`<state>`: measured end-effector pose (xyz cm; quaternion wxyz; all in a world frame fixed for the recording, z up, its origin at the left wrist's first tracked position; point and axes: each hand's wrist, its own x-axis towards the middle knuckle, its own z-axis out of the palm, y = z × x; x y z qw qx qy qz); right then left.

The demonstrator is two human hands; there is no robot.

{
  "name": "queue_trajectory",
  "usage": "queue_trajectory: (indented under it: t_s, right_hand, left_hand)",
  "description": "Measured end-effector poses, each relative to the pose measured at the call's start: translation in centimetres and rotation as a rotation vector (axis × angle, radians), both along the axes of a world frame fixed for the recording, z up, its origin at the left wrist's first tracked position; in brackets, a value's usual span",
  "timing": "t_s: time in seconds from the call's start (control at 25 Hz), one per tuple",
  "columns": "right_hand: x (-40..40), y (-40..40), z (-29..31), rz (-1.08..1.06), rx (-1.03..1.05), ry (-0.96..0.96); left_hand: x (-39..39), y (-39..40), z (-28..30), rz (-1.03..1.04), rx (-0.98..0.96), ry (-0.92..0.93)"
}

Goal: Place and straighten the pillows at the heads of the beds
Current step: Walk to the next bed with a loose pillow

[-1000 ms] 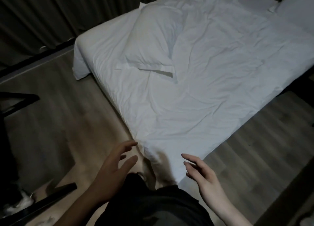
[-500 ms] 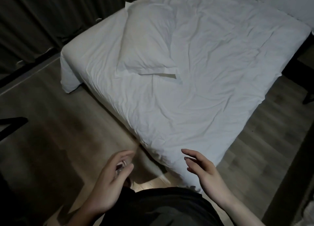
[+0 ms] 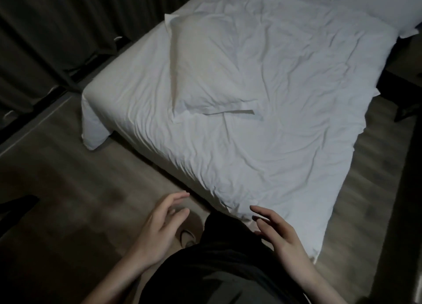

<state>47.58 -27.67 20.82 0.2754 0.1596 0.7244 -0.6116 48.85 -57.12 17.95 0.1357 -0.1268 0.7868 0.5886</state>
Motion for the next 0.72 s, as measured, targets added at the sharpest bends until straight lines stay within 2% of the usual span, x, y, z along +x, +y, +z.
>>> queue_trajectory:
  t_s: [0.16,0.48,0.72]
  right_hand:
    - [-3.5,-3.6,-1.3,-0.075,-0.007,0.029]
    - [-16.7,-15.1,-1.5,0.002,-0.068,0.036]
    - [-23.3,-22.3,-1.4,-0.038,-0.069,0.065]
  left_hand:
    - [-6.0,-3.6,0.7,-0.083,-0.015,0.044]
    - [-14.0,-13.9,1.7,-0.053,-0.147,0.049]
    - [-21.4,-22.6,0.6,-0.075,-0.076,0.024]
